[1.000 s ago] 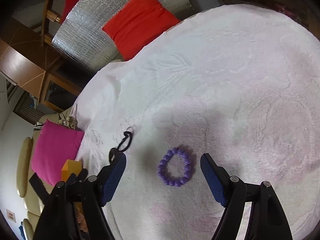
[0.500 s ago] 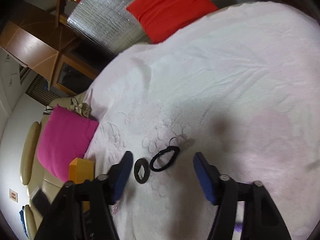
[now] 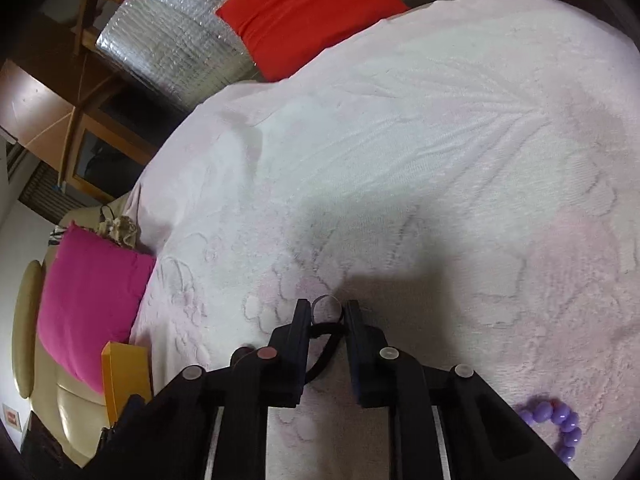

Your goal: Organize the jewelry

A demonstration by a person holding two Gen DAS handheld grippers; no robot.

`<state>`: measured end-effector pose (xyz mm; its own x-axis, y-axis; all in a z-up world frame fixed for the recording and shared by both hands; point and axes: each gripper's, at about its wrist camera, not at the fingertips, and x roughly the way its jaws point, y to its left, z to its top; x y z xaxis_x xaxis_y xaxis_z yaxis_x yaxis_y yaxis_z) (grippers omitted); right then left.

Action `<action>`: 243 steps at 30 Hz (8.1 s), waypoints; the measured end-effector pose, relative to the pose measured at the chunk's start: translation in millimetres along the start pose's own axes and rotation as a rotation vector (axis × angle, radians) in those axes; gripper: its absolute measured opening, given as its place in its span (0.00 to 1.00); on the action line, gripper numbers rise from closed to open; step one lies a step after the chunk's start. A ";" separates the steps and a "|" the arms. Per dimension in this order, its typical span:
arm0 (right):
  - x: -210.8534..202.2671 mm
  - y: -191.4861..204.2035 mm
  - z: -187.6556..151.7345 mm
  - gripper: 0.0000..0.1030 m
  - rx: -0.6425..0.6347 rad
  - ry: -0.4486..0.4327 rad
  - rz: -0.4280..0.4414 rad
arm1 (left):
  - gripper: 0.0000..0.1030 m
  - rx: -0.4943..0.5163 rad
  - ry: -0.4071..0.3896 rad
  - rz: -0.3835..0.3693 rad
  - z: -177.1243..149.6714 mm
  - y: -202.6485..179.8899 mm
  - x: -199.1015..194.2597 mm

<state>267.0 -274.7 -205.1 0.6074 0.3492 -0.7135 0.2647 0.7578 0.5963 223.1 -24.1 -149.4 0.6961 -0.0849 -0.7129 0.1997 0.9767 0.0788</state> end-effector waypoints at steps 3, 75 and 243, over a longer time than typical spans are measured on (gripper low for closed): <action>-20.2 -7.8 4.8 0.18 0.018 -0.040 0.024 | 0.84 -0.019 0.005 -0.041 1.3 -3.0 3.8; -39.3 236.0 -107.1 0.18 -0.481 -0.036 0.232 | 0.13 -0.431 -0.195 0.004 -45.6 159.3 -137.7; -78.9 -41.2 -66.3 0.55 -0.178 0.012 -0.276 | 0.36 -0.009 0.177 -0.205 -56.4 45.6 4.4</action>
<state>158.5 -296.9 -197.8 0.5219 0.1231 -0.8441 0.2819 0.9090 0.3069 196.4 31.1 -188.2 0.5105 -0.2461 -0.8239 0.3173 0.9445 -0.0855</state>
